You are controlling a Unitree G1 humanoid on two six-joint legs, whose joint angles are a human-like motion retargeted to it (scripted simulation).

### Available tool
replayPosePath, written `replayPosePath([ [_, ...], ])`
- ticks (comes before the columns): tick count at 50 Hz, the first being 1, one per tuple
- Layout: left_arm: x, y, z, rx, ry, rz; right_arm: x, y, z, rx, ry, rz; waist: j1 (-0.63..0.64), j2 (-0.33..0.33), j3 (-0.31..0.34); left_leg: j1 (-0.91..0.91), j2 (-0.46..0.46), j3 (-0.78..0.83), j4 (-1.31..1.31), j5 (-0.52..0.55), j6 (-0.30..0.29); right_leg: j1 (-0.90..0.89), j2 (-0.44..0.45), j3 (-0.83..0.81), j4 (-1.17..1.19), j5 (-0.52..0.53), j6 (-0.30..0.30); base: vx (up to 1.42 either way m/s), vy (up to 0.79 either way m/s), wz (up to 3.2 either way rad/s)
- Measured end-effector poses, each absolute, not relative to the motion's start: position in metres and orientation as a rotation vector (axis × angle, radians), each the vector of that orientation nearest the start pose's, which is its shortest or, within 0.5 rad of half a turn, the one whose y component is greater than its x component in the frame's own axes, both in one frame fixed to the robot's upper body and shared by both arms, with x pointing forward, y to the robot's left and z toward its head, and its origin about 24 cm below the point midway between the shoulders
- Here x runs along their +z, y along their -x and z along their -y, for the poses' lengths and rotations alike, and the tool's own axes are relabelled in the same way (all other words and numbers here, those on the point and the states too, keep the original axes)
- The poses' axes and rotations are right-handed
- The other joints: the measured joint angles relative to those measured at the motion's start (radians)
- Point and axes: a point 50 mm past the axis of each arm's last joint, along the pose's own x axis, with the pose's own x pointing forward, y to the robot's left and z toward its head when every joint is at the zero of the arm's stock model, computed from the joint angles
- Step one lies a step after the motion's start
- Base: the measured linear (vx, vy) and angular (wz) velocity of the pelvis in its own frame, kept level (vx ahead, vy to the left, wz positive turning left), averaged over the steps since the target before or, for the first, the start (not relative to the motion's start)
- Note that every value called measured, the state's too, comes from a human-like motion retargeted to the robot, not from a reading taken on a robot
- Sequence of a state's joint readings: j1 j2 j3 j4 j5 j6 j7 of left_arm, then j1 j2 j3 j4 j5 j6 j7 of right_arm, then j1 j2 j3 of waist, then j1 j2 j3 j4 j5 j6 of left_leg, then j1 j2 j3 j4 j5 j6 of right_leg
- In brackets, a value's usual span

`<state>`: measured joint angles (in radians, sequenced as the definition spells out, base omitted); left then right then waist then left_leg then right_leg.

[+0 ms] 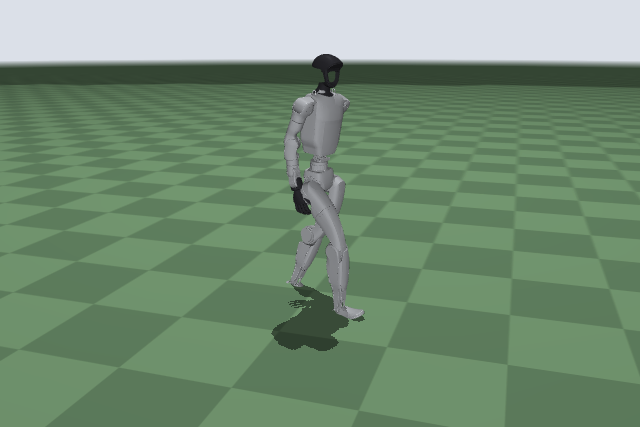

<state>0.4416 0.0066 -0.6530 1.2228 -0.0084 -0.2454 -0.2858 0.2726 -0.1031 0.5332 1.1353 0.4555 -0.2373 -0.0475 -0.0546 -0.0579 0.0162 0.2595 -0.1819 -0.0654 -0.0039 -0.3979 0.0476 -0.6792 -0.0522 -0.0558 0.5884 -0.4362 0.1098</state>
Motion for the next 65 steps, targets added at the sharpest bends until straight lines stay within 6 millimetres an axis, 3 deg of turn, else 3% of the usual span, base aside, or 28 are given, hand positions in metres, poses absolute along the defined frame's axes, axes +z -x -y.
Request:
replayPosePath([
  [4,-0.161,0.086,-0.085,-0.735,0.034,-1.423,-0.173,-0.007,0.145,0.007,-0.027,-1.216,0.008,-0.018,-0.015,0.028,-0.01,0.053,0.105,0.003,-0.007,0.003,-0.03,0.005,0.146,0.014,-0.033,0.53,-0.11,0.23],
  [7,-0.164,0.083,-0.099,-0.673,0.015,-1.45,-0.173,-0.008,0.142,0.015,-0.014,-1.215,-0.009,-0.022,0.006,-0.005,0.04,0.092,0.408,0.003,-0.041,0.086,-0.026,-0.009,0.221,-0.012,-0.07,0.58,-0.15,0.4],
  [10,-0.166,0.08,-0.111,-0.645,0.008,-1.467,-0.173,-0.011,0.136,0.051,-0.016,-1.206,-0.022,0.004,0.048,-0.141,0.189,0.164,0.899,0.038,-0.07,0.184,0.035,-0.047,0.257,-0.044,-0.12,0.46,-0.17,0.23],
  [12,-0.168,0.072,-0.118,-0.653,0.0,-1.463,-0.172,-0.019,0.133,0.075,-0.019,-1.187,-0.017,0.099,0.047,-0.302,0.395,0.155,1.192,0.017,-0.067,0.252,0.173,-0.113,0.129,0.001,-0.159,0.44,-0.18,-0.18],
  [15,-0.169,0.066,-0.119,-0.703,-0.016,-1.463,-0.173,-0.025,0.133,0.084,-0.014,-1.179,0.003,0.12,0.048,-0.451,0.522,0.173,1.359,-0.072,0.01,0.358,0.247,-0.1,0.003,0.019,-0.169,0.51,-0.16,-0.48],
  [17,-0.169,0.068,-0.115,-0.73,-0.01,-1.47,-0.173,-0.023,0.133,0.09,-0.011,-1.187,0.015,0.122,0.055,-0.525,0.548,0.192,1.366,-0.163,0.049,0.406,0.272,-0.079,-0.011,0.004,-0.16,0.54,-0.1,-0.69],
  [20,-0.168,0.067,-0.109,-0.774,0.007,-1.477,-0.173,-0.026,0.132,0.09,-0.025,-1.192,0.021,0.099,0.054,-0.621,0.483,0.219,1.233,-0.254,0.072,0.534,0.275,-0.024,-0.16,0.025,-0.127,0.58,-0.06,-0.73],
  [22,-0.167,0.069,-0.103,-0.796,0.032,-1.478,-0.174,-0.023,0.132,0.086,-0.046,-1.201,0.015,0.086,0.046,-0.667,0.415,0.24,1.089,-0.259,0.055,0.577,0.263,0.011,-0.211,0.021,-0.108,0.58,-0.03,-0.87],
  [29,-0.166,0.061,-0.089,-0.781,0.099,-1.43,-0.175,-0.013,0.137,0.066,-0.095,-1.24,-0.022,0.063,-0.009,-0.754,0.153,0.248,0.551,-0.077,-0.05,0.628,0.206,0.105,-0.276,-0.04,-0.093,0.53,-0.01,-0.8],
  [34,-0.168,0.052,-0.095,-0.696,0.109,-1.403,-0.175,-0.011,0.146,0.055,-0.073,-1.256,-0.022,0.062,-0.025,-0.757,0.085,0.211,0.493,-0.007,-0.063,0.639,0.204,0.163,-0.169,-0.134,-0.111,0.46,0.0,-1.02],
  [38,-0.17,0.043,-0.107,-0.611,0.099,-1.39,-0.176,-0.017,0.154,0.056,-0.036,-1.253,-0.007,0.025,-0.04,-0.7,0.053,0.231,0.479,0.054,-0.05,0.65,0.146,0.115,-0.053,-0.197,-0.1,0.42,0.0,-1.34],
  [43,-0.173,0.025,-0.127,-0.523,0.054,-1.352,-0.175,-0.032,0.166,0.102,0.043,-1.232,-0.009,-0.057,-0.042,-0.577,-0.021,0.297,0.414,0.086,-0.013,0.631,-0.001,0.063,0.199,-0.222,-0.023,0.33,0.04,-1.19],
  [48,-0.173,-0.006,-0.145,-0.472,-0.02,-1.271,-0.17,-0.06,0.175,0.179,0.135,-1.166,-0.032,-0.155,-0.019,-0.41,-0.145,0.39,0.236,0.12,0.037,0.519,-0.273,-0.019,0.617,-0.078,0.066,0.22,0.09,-1.17],
  [52,-0.17,-0.033,-0.157,-0.457,-0.1,-1.193,-0.164,-0.088,0.177,0.227,0.205,-1.081,-0.061,-0.191,0.004,-0.281,-0.22,0.433,0.051,0.175,0.06,0.385,-0.47,-0.046,0.846,-0.091,0.021,0.2,0.11,-1.14],
  [55,-0.168,-0.049,-0.163,-0.443,-0.149,-1.152,-0.159,-0.105,0.177,0.267,0.255,-1.022,-0.083,-0.189,0.018,-0.204,-0.244,0.454,-0.055,0.21,0.065,0.298,-0.549,-0.067,0.878,-0.158,-0.023,0.2,0.08,-1.1],
  [60,-0.165,-0.07,-0.169,-0.41,-0.177,-1.104,-0.152,-0.125,0.177,0.343,0.333,-0.958,-0.107,-0.132,0.037,-0.187,-0.187,0.514,-0.048,0.176,0.053,0.227,-0.523,-0.166,0.689,-0.239,-0.052,0.2,0.02,-1.09],
  [65,-0.163,-0.08,-0.171,-0.402,-0.174,-1.079,-0.152,-0.128,0.174,0.411,0.375,-0.954,-0.092,-0.072,0.027,-0.201,-0.11,0.565,-0.037,0.148,0.052,0.246,-0.394,-0.257,0.404,-0.232,-0.057,0.18,-0.03,-0.98],
])
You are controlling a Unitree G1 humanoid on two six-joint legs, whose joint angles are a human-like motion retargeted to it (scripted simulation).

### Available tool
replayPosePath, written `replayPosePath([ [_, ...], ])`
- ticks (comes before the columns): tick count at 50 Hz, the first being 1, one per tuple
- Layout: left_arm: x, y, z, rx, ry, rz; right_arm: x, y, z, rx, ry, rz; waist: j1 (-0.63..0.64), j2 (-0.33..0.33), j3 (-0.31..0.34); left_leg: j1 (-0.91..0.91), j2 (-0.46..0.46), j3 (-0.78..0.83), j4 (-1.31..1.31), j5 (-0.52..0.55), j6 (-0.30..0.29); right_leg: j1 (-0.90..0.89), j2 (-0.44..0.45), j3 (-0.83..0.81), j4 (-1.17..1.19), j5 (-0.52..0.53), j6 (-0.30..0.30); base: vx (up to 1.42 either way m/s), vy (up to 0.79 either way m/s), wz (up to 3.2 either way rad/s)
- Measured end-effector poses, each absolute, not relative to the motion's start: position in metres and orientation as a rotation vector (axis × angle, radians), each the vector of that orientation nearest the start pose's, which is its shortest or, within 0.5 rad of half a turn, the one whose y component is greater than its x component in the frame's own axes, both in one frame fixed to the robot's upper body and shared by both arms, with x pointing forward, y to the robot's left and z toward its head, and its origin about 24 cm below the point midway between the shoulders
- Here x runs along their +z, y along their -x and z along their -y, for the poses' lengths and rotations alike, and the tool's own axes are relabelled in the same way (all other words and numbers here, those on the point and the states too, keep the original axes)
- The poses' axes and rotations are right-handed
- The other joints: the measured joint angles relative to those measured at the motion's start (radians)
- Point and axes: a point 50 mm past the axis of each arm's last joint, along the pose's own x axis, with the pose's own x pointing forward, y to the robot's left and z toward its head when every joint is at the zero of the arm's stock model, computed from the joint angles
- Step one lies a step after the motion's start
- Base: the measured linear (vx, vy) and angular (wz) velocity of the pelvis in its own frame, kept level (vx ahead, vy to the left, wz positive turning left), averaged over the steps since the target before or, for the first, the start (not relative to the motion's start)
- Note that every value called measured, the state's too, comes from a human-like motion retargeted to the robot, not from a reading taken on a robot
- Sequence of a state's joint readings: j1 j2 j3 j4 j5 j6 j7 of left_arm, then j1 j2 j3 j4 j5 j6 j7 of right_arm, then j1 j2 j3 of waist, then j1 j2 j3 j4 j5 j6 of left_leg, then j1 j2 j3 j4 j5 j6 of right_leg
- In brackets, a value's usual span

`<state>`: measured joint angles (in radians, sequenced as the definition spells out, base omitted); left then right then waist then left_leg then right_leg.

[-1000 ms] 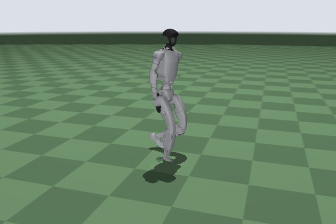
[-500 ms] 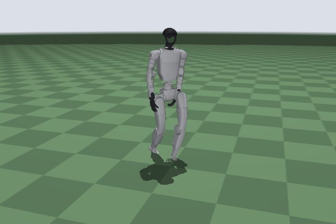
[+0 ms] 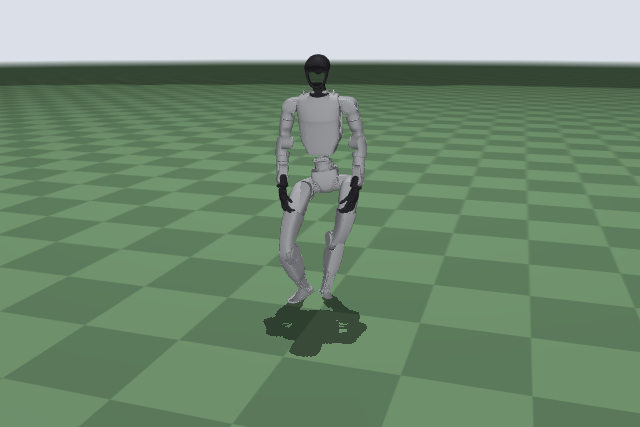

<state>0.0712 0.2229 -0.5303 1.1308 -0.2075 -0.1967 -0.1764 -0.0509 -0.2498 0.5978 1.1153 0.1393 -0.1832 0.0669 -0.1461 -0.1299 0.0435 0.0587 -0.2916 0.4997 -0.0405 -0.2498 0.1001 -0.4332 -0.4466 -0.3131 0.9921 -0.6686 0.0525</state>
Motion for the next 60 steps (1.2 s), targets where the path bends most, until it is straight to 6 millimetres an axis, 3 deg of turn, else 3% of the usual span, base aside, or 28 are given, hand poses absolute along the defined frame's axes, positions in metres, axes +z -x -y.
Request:
replayPosePath([
  [12,-0.162,-0.085,-0.172,-0.383,-0.158,-1.061,-0.156,-0.119,0.169,0.508,0.431,-0.976,0.051,-0.01,-0.005,0.047,0.033,0.039,-0.001,0.016,0.02,0.1,0.107,0.022,-0.203,0.005,-0.006,0.12,-0.05,-0.62],
  [33,-0.164,-0.069,-0.165,-0.395,-0.126,-1.08,-0.153,-0.123,0.16,0.629,0.499,-0.936,0.078,-0.002,0.005,0.145,0.074,0.071,-0.002,0.03,0.012,0.223,0.201,0.086,-0.325,0.029,0.014,0.05,-0.02,-0.3],
  [37,-0.16,-0.08,-0.161,-0.416,-0.121,-1.029,-0.151,-0.128,0.157,0.67,0.522,-0.914,0.084,0.0,0.002,0.158,0.078,0.072,-0.002,0.031,0.007,0.242,0.211,0.092,-0.341,0.032,0.017,0.0,0.0,0.0],
  [44,-0.128,-0.145,-0.132,-0.508,-0.086,-0.723,-0.142,-0.15,0.148,0.806,0.611,-0.826,0.106,-0.002,-0.001,0.166,0.087,0.069,-0.002,0.035,-0.003,0.265,0.223,0.088,-0.37,0.04,0.021,0.0,0.0,0.0],
  [50,-0.07,-0.189,-0.089,-0.663,-0.005,-0.365,-0.131,-0.168,0.135,1.024,0.74,-0.739,0.129,-0.009,0.004,0.161,0.098,0.062,-0.001,0.036,-0.008,0.274,0.236,0.084,-0.396,0.059,0.023,0.0,0.0,0.0],
  [55,-0.02,-0.204,-0.061,-0.784,0.044,-0.12,-0.121,-0.181,0.129,1.187,0.859,-0.674,0.136,-0.01,0.008,0.152,0.106,0.06,0.0,0.035,-0.015,0.274,0.245,0.082,-0.412,0.073,0.025,0.0,0.0,0.0],
  [60,0.005,-0.205,-0.048,-0.862,0.042,-0.007,-0.111,-0.195,0.129,1.262,0.968,-0.616,0.132,-0.006,0.013,0.14,0.109,0.062,0.001,0.031,-0.024,0.263,0.248,0.08,-0.414,0.079,0.026,0.0,0.0,0.0],
])
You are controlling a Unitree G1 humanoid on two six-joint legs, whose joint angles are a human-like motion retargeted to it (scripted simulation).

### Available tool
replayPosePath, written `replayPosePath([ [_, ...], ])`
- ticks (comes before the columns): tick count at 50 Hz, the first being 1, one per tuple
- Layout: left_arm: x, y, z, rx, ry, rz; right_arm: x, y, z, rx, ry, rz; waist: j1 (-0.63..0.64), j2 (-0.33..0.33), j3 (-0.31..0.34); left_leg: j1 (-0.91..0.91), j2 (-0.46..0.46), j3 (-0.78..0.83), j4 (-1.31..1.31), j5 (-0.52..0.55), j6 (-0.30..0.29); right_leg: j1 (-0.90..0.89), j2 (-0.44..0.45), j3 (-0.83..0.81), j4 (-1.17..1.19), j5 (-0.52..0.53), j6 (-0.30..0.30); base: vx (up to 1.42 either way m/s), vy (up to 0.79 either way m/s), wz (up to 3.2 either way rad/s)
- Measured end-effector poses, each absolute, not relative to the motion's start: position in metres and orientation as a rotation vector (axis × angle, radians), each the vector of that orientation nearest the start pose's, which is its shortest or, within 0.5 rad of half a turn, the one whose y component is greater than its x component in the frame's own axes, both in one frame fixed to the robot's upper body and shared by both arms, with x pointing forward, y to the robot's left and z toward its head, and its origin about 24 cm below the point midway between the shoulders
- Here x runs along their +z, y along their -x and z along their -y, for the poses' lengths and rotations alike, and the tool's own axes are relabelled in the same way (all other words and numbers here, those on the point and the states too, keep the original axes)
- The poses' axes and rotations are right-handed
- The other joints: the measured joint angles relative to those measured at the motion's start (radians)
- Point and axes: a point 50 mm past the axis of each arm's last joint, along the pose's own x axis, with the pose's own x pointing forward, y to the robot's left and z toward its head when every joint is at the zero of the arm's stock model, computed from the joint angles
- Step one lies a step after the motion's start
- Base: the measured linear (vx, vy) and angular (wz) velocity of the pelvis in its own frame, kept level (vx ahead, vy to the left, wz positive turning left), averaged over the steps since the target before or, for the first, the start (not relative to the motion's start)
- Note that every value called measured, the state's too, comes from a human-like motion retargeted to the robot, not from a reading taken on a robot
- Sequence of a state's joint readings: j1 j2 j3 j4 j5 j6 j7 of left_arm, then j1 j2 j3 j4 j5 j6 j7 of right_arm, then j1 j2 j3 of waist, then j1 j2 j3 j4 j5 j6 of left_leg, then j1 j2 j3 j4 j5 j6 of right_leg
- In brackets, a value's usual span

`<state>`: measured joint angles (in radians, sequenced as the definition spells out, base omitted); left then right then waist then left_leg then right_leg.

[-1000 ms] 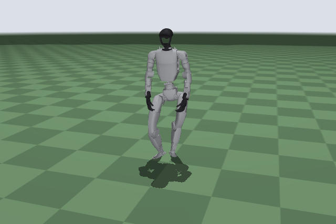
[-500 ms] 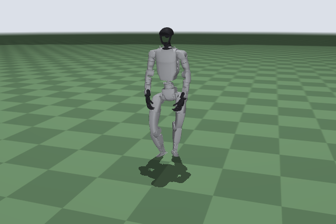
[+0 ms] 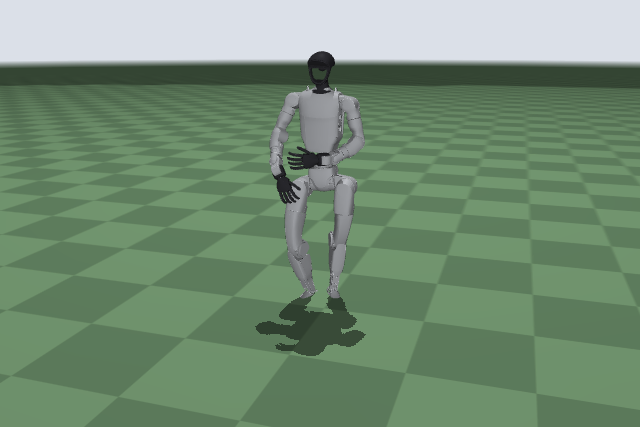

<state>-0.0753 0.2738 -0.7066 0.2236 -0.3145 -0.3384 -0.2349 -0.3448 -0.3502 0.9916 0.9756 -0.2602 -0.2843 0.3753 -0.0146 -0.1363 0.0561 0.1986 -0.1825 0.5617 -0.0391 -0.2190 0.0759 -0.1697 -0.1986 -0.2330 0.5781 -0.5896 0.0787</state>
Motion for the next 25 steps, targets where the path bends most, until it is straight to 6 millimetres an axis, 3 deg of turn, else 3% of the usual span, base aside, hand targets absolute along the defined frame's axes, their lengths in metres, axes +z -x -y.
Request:
replayPosePath([
  [13,0.032,-0.206,-0.029,-0.924,0.059,0.099,-0.089,-0.233,0.126,1.204,1.108,-0.468,-0.018,0.004,0.003,-0.047,-0.007,0.012,0.0,-0.017,-0.015,-0.076,-0.01,0.013,0.053,-0.017,0.007,0.0,0.0,0.0],
  [25,0.037,-0.209,-0.024,-0.862,0.073,0.114,-0.069,-0.252,0.117,1.168,1.187,-0.296,-0.012,0.001,-0.008,-0.094,-0.016,0.014,-0.001,-0.009,-0.006,-0.135,-0.013,0.034,0.069,-0.019,0.011,0.0,0.0,0.0],
])
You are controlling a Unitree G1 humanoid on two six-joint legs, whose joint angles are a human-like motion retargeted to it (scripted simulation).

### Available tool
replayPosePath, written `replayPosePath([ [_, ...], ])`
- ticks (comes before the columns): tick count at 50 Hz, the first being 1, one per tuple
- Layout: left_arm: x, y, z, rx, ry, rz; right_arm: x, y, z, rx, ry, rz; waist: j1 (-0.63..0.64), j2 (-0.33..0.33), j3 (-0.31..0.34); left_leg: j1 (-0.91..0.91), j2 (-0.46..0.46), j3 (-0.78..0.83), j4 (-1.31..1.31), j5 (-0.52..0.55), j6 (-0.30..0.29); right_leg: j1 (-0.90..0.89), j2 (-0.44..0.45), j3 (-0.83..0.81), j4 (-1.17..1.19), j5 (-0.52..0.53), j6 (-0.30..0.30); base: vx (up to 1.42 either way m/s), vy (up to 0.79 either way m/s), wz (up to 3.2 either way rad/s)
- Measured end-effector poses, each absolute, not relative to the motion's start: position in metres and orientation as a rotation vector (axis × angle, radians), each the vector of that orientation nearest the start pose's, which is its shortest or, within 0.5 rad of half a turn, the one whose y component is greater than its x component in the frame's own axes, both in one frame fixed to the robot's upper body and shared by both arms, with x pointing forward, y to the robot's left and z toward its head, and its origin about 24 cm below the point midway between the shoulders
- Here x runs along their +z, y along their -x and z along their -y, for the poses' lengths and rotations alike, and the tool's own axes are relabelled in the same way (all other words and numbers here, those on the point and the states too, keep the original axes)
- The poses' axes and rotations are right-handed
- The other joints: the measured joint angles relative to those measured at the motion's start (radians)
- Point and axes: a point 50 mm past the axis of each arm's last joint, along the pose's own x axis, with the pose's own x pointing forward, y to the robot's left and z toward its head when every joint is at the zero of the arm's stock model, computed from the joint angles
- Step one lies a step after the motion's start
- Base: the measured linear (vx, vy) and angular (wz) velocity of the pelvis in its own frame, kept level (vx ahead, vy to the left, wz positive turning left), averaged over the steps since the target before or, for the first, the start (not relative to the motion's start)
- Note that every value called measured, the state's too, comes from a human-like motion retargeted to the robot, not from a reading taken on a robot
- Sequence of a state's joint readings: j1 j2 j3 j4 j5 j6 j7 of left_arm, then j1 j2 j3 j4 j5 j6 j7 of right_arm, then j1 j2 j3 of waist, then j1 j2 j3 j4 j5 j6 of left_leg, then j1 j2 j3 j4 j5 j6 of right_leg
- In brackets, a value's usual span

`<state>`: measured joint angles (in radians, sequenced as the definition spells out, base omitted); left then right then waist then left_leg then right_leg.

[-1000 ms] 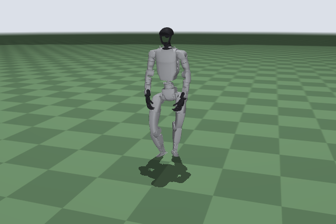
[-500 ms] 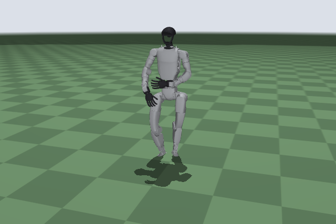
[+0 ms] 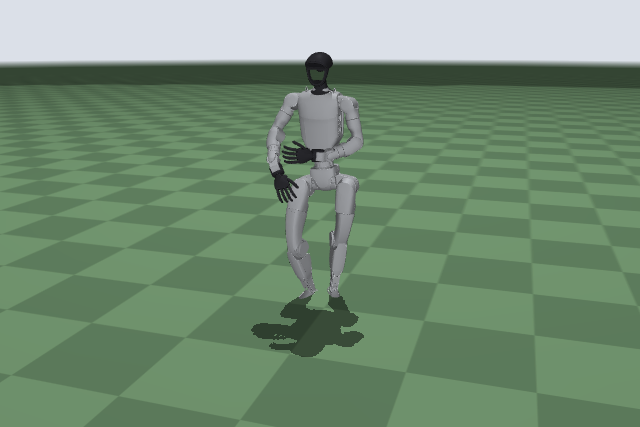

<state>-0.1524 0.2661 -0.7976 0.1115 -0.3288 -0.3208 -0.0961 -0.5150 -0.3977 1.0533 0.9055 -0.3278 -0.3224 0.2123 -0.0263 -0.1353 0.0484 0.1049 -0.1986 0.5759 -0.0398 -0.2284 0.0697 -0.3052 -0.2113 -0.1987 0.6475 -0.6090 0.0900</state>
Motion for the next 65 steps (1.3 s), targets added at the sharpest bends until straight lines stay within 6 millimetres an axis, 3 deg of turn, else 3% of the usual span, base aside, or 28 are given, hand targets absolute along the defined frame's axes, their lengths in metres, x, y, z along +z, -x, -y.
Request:
replayPosePath([
  [8,0.034,-0.211,-0.026,-0.825,0.048,0.09,-0.052,-0.263,0.112,1.203,1.29,-0.177,0.005,-0.006,-0.008,-0.019,-0.002,0.008,0.001,0.007,0.01,-0.028,0.007,0.026,0.005,0.004,0.004,0.0,0.0,0.0],
  [12,0.03,-0.212,-0.029,-0.812,0.023,0.065,-0.033,-0.279,0.11,1.187,1.358,-0.098,0.007,-0.012,-0.014,-0.029,-0.001,0.014,0.012,0.006,0.015,-0.04,0.011,0.041,0.008,0.006,0.005,0.0,0.0,0.0],
  [19,0.02,-0.213,-0.031,-0.808,-0.015,0.005,0.034,-0.318,0.1,1.087,1.44,0.121,0.006,-0.023,-0.008,-0.069,0.016,0.033,0.103,-0.025,0.028,-0.054,0.012,0.066,0.012,0.008,0.003,-0.01,-0.03,-0.13],
  [23,0.017,-0.22,-0.032,-0.781,-0.009,-0.026,0.095,-0.329,0.082,1.014,1.428,0.356,0.006,-0.019,0.012,-0.146,0.067,0.027,0.291,-0.101,0.043,-0.044,0.028,0.079,-0.013,0.016,-0.002,0.02,-0.02,-0.23],
  [25,0.014,-0.223,-0.034,-0.753,0.013,-0.054,0.128,-0.326,0.068,0.991,1.402,0.507,0.011,-0.011,0.031,-0.212,0.117,-0.011,0.452,-0.144,0.038,-0.037,0.044,0.093,-0.014,0.022,-0.005,-0.02,-0.05,-0.62],
  [27,0.005,-0.225,-0.04,-0.703,0.034,-0.104,0.157,-0.313,0.052,0.983,1.355,0.677,0.03,0.016,0.057,-0.319,0.159,-0.178,0.642,-0.224,0.005,-0.031,0.097,0.126,0.004,0.031,-0.012,-0.07,-0.05,-1.25],
  [31,-0.021,-0.224,-0.069,-0.563,0.052,-0.229,0.2,-0.276,0.029,0.989,1.223,0.98,0.055,0.093,0.082,-0.444,0.22,-0.39,0.913,-0.375,-0.005,-0.043,0.214,0.174,0.049,0.037,-0.035,-0.03,-0.01,-1.02],
  [33,-0.031,-0.223,-0.085,-0.498,0.056,-0.277,0.214,-0.256,0.026,0.989,1.166,1.078,0.075,0.169,0.065,-0.486,0.304,-0.472,0.981,-0.427,-0.018,-0.002,0.324,0.191,-0.087,0.11,-0.053,0.05,0.03,-1.1],
  [35,-0.042,-0.216,-0.094,-0.453,0.06,-0.33,0.214,-0.248,0.023,0.999,1.138,1.108,0.082,0.205,0.068,-0.491,0.332,-0.534,1.006,-0.451,-0.026,-0.004,0.371,0.213,-0.083,0.124,-0.062,0.01,0.04,-0.91],
  [38,-0.056,-0.207,-0.107,-0.403,0.04,-0.393,0.204,-0.252,0.018,1.012,1.175,1.078,0.074,0.214,0.068,-0.453,0.325,-0.601,0.957,-0.461,-0.032,0.018,0.396,0.255,-0.106,0.138,-0.067,0.0,0.07,-0.56],
  [43,-0.064,-0.202,-0.111,-0.392,-0.009,-0.426,0.167,-0.294,0.012,1.007,1.461,0.887,0.052,0.183,0.068,-0.367,0.276,-0.594,0.809,-0.457,-0.026,0.013,0.368,0.313,-0.077,0.118,-0.06,-0.04,0.12,-0.22],
  [45,-0.064,-0.199,-0.108,-0.413,-0.026,-0.427,0.149,-0.31,0.02,1.01,1.607,0.769,0.048,0.175,0.077,-0.361,0.272,-0.574,0.812,-0.472,-0.031,-0.007,0.36,0.317,-0.024,0.105,-0.054,-0.1,0.16,0.02],
  [50,-0.043,-0.215,-0.092,-0.495,-0.051,-0.321,0.103,-0.358,0.045,0.995,2.051,0.429,0.026,0.102,0.059,-0.312,0.164,-0.515,0.572,-0.373,-0.034,-0.098,0.241,0.327,0.059,0.086,-0.012,-0.1,0.18,0.32],
  [54,-0.025,-0.22,-0.077,-0.564,-0.045,-0.228,0.071,-0.364,0.075,1.045,2.218,0.179,0.016,0.075,0.076,-0.327,0.126,-0.49,0.599,-0.364,-0.051,-0.136,0.188,0.323,0.178,0.04,0.011,-0.14,0.16,0.49],
  [58,-0.003,-0.226,-0.063,-0.641,-0.057,-0.121,0.052,-0.364,0.095,1.078,2.293,0.037,-0.002,0.044,0.075,-0.324,0.069,-0.488,0.568,-0.341,-0.055,-0.166,0.11,0.285,0.296,-0.024,0.015,-0.1,0.13,0.55],
  [63,0.018,-0.23,-0.052,-0.72,-0.093,-0.018,0.041,-0.361,0.109,1.083,2.27,-0.003,-0.032,-0.006,0.067,-0.299,-0.018,-0.506,0.501,-0.296,-0.051,-0.162,0.036,0.276,0.425,-0.067,0.025,-0.08,0.07,0.57],
  [65,0.028,-0.235,-0.051,-0.745,-0.127,0.027,0.048,-0.363,0.113,1.051,2.251,0.017,-0.036,-0.026,0.066,-0.181,-0.051,-0.538,0.244,-0.173,-0.049,-0.144,0.024,0.284,0.419,-0.074,0.025,-0.02,0.04,0.4],
])
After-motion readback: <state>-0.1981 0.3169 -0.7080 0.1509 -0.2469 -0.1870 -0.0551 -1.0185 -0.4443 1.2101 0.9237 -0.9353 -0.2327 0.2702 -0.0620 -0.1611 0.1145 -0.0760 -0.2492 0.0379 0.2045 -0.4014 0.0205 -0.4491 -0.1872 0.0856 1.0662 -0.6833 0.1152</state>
